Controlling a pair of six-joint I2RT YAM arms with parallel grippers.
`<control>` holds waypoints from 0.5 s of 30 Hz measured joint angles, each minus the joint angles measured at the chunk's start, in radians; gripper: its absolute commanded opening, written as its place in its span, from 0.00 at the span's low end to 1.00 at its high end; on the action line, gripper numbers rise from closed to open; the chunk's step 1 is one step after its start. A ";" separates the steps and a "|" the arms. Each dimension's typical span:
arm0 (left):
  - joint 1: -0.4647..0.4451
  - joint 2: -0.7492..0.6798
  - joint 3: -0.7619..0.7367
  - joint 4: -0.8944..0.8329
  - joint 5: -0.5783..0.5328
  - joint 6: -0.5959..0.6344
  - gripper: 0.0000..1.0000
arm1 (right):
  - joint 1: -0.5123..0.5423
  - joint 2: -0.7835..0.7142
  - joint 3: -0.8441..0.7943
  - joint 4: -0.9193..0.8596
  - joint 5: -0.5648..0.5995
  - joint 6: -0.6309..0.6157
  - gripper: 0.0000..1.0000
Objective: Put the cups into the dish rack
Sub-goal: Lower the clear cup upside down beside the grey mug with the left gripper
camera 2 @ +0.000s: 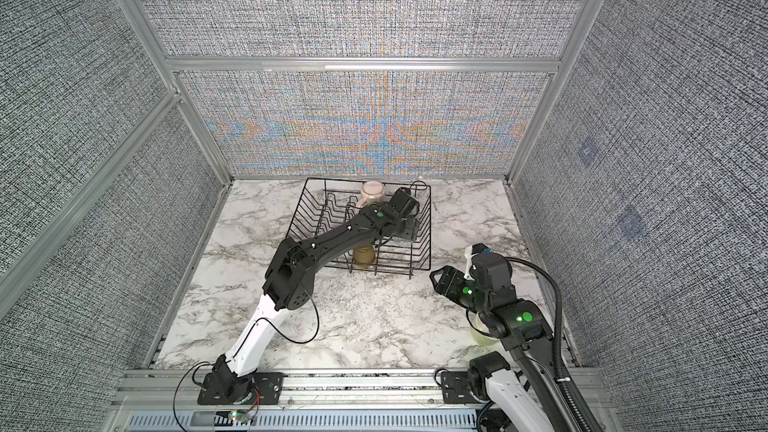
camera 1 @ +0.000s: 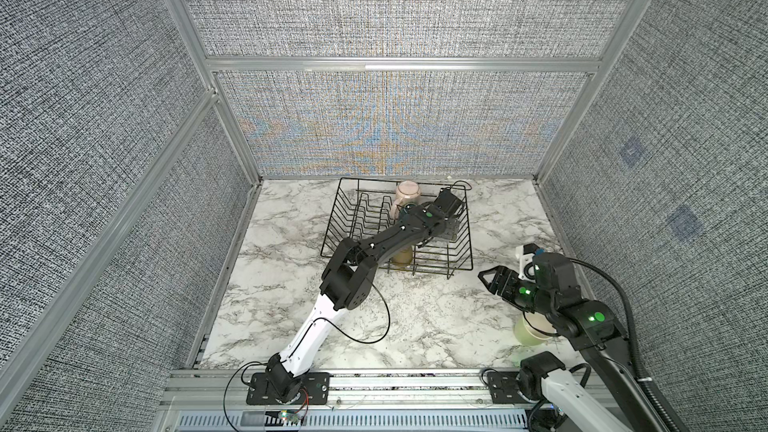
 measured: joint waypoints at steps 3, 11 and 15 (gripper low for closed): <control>-0.015 -0.065 -0.046 0.010 -0.003 0.000 0.81 | 0.000 -0.005 -0.003 -0.018 0.049 -0.021 0.72; -0.044 -0.303 -0.219 0.067 -0.023 0.003 0.81 | 0.000 0.101 0.022 -0.149 0.232 -0.020 0.72; -0.050 -0.433 -0.337 0.082 -0.049 -0.002 0.81 | 0.000 0.120 0.017 -0.229 0.333 0.041 0.72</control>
